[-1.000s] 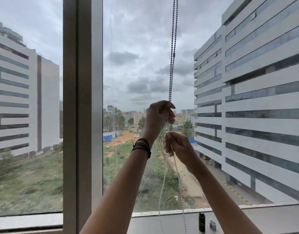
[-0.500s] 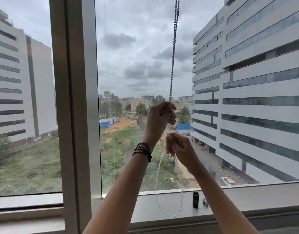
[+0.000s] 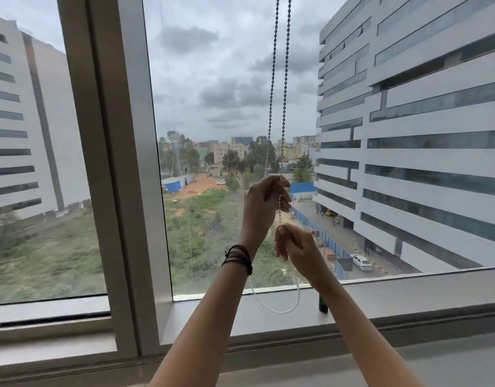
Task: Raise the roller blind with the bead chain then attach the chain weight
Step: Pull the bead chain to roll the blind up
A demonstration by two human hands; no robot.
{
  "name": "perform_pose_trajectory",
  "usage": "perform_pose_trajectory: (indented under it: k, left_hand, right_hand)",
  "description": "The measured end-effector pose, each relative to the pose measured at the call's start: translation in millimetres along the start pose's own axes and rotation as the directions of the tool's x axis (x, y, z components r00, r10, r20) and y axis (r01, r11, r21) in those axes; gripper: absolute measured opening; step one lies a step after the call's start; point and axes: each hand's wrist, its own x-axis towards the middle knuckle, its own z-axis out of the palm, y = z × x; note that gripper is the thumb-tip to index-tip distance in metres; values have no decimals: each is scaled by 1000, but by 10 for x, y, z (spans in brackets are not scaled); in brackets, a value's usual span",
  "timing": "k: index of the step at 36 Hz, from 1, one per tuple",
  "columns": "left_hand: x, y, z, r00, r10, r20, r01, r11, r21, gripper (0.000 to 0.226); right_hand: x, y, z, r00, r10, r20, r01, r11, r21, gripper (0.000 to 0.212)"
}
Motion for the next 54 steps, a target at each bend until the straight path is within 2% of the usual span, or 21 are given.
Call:
perform_pose_trajectory:
  k: [21, 29, 34, 47, 54]
  left_hand:
    - [-530, -472, -40, 998, -67, 4, 67, 996, 58, 22]
    - [-737, -604, -26, 996, -91, 13, 91, 996, 11, 20]
    - [-906, -721, -28, 995, -99, -10, 100, 993, 69, 20]
    - [-1368, -1037, -48, 974, -226, 8, 224, 971, 85, 17]
    - [-1601, -1173, -34, 955, -291, 52, 288, 956, 65, 14]
  right_hand:
    - [-474, 520, 193, 993, 106, -48, -110, 990, -88, 25]
    - [-657, 634, 270, 991, 100, -87, -111, 985, -134, 27]
    - [-799, 747, 321, 988, 118, -94, -134, 974, -183, 26]
    - [-1229, 1094, 434, 968, 239, -76, -250, 947, -201, 24]
    - [-1487, 1215, 492, 948, 299, -114, -315, 934, -169, 33]
